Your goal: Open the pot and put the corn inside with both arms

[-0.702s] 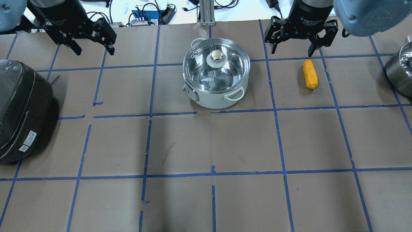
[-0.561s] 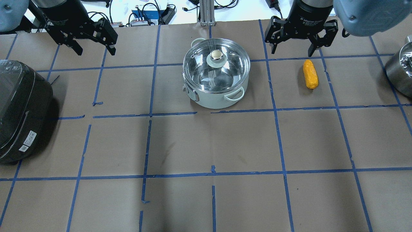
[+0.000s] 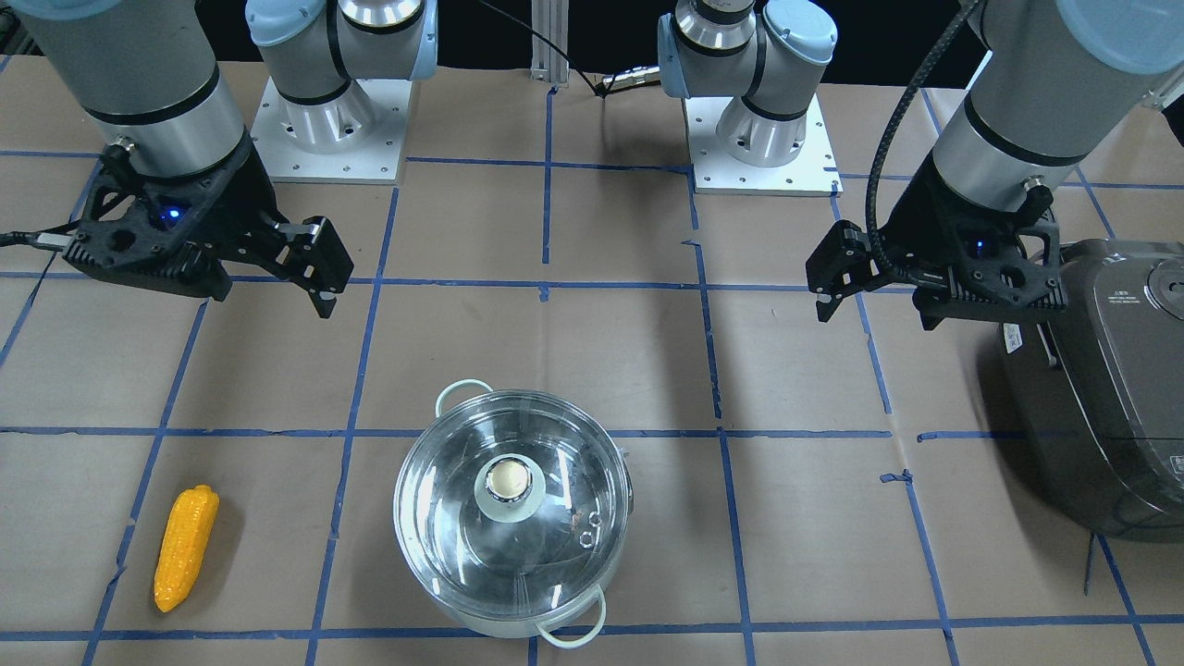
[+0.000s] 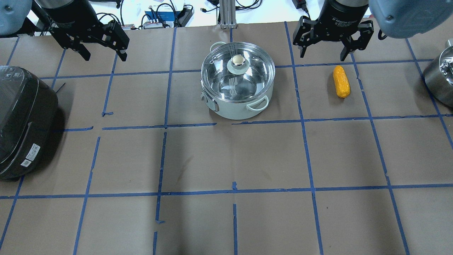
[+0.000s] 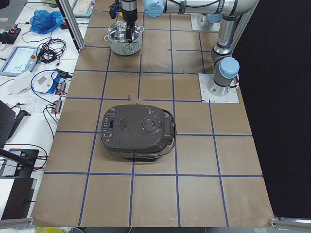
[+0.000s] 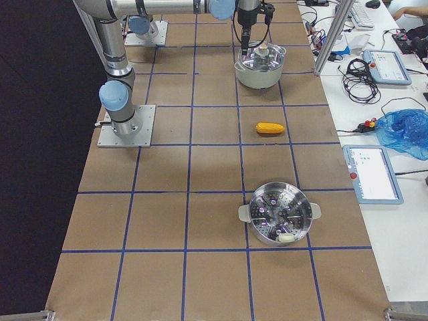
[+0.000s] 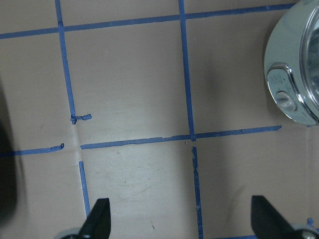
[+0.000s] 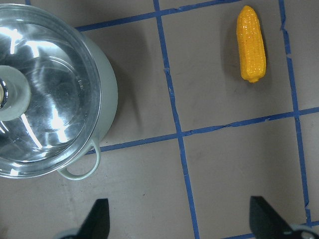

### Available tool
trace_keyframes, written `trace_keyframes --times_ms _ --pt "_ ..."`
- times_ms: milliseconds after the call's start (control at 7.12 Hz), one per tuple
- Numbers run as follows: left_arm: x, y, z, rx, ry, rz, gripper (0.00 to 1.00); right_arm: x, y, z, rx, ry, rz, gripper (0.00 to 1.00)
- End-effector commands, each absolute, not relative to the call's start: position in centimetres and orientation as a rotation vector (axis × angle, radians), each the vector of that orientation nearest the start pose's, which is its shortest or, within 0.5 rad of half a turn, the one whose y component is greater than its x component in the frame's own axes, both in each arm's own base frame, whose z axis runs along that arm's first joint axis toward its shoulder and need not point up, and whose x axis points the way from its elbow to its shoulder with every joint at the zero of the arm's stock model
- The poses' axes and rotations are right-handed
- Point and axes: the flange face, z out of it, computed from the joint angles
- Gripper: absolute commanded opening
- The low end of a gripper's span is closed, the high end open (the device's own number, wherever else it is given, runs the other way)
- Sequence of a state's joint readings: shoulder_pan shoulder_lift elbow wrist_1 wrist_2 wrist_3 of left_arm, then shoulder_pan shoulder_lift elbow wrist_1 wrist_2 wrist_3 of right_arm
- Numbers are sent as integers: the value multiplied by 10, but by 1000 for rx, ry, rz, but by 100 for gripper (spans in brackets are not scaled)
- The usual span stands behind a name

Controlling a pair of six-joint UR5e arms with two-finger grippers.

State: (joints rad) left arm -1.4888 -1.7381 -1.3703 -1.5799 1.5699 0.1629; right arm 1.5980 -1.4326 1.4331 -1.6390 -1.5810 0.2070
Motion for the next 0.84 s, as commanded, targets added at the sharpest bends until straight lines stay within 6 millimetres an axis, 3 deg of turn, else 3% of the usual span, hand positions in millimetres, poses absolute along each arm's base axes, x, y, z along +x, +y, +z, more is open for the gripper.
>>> trace_keyframes --times_ms 0,140,281,421,561,702 --pt "-87 -573 496 82 3133 -18 100 112 -571 492 314 3131 -122 100" --pt "-115 -585 484 39 3152 -35 100 96 -590 482 328 3132 -102 100" --pt "-180 -611 474 173 3143 -79 100 78 -618 460 334 3136 -66 100" --pt "-226 -651 455 239 3147 -76 100 62 -650 414 315 3140 -39 100" --pt "-283 -685 429 199 3176 -72 100 45 -673 373 298 3141 -52 99" --pt "-334 -692 410 186 3193 -63 100 14 -682 336 321 3135 20 97"
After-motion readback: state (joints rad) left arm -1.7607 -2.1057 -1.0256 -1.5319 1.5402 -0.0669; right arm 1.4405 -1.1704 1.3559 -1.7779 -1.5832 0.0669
